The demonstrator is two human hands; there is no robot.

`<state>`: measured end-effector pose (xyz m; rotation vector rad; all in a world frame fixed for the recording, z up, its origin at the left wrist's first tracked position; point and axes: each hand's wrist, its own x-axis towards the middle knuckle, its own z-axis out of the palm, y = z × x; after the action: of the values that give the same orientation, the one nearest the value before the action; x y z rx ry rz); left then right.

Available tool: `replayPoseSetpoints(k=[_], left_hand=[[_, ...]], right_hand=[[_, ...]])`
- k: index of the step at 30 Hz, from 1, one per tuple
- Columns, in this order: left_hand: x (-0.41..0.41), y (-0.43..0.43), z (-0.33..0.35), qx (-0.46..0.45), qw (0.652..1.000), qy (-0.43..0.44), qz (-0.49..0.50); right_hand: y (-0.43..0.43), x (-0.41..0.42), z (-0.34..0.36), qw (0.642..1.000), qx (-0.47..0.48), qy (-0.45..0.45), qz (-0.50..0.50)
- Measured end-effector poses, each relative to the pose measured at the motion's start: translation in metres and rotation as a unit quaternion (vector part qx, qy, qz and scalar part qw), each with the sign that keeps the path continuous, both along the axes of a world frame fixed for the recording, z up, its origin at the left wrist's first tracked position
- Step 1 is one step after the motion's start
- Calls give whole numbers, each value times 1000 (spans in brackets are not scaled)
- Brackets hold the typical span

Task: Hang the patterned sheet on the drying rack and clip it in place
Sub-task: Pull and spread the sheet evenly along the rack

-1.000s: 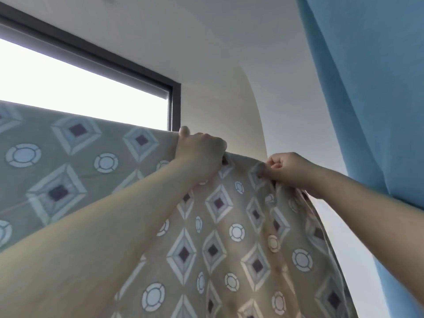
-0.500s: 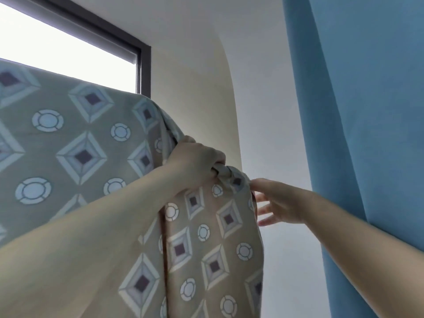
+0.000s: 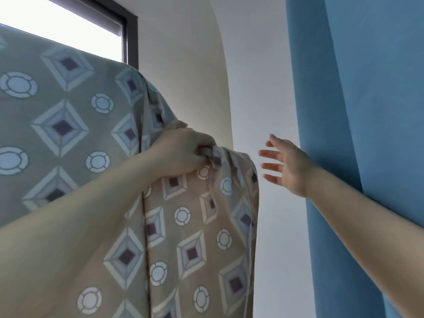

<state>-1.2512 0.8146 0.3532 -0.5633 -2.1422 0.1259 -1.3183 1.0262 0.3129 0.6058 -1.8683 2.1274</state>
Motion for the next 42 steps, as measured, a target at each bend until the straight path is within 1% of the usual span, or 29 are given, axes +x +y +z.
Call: replayPoseSetpoints(k=[3,5,7,9,11,14,16,18,20,21,23,24,27,29,31,33,35,36,37,38,39,40,41,42], left_hand=[[-4,7,0,10,999,7,-33],[-5,8,2,4,999,3,-40],[-6,6,2,-4,999,1,-31],[-7,2,0,-7,1000,8,-17],[-7,-1,-1,-1,1000,14,-7],[-5,1,-2,12,1000,8,-13],[-2,5,-2,19,999,-6,-33],[-2,7,-3,19,999,-11,-47],[-2,6,-4,10,999,-8,-43],[-3,5,-5,4,999,-6,-36],[-2,3,-7,-15,1000,0,-14],[-2,0,-8,-26,1000,4,-3],[-1,-5,-10,-17,1000,18,11],[0,-4,-10,-2,999,37,5],[2,2,-7,-5,998,55,2],[7,10,0,-3,998,52,-18],[12,20,9,51,991,68,-106],[15,25,13,85,979,103,-156],[16,30,15,112,966,141,-186],[15,34,16,123,962,157,-189],[13,36,16,117,968,147,-169],[8,37,15,101,978,126,-135],[3,36,15,88,985,105,-102],[-1,34,14,90,988,93,-82]], right_hand=[[-12,15,4,987,113,60,95],[-17,18,5,983,132,88,98],[-18,15,4,987,107,111,43],[-15,12,3,985,111,131,-37],[-12,12,1,977,144,131,-92],[-6,17,-2,961,209,101,-153],[-4,23,-3,958,247,66,-132],[-5,30,-5,959,270,37,-70],[-6,34,-7,955,295,32,-20],[-7,36,-9,949,314,40,-12],[-9,37,-12,940,334,61,-45],[-9,36,-13,945,310,70,-79],[0,25,-9,970,153,61,-179],[8,20,-1,978,47,38,-199],[19,22,12,984,-80,15,-158],[31,32,28,976,-200,-4,-82],[40,46,42,958,-285,14,-35],[42,52,46,951,-303,43,-41],[42,58,47,949,-300,77,-53],[42,62,46,956,-271,98,-56],[40,64,42,972,-213,90,-40],[39,64,36,990,-130,56,-10],[37,65,29,999,-38,12,20],[38,63,22,998,42,-20,33]])
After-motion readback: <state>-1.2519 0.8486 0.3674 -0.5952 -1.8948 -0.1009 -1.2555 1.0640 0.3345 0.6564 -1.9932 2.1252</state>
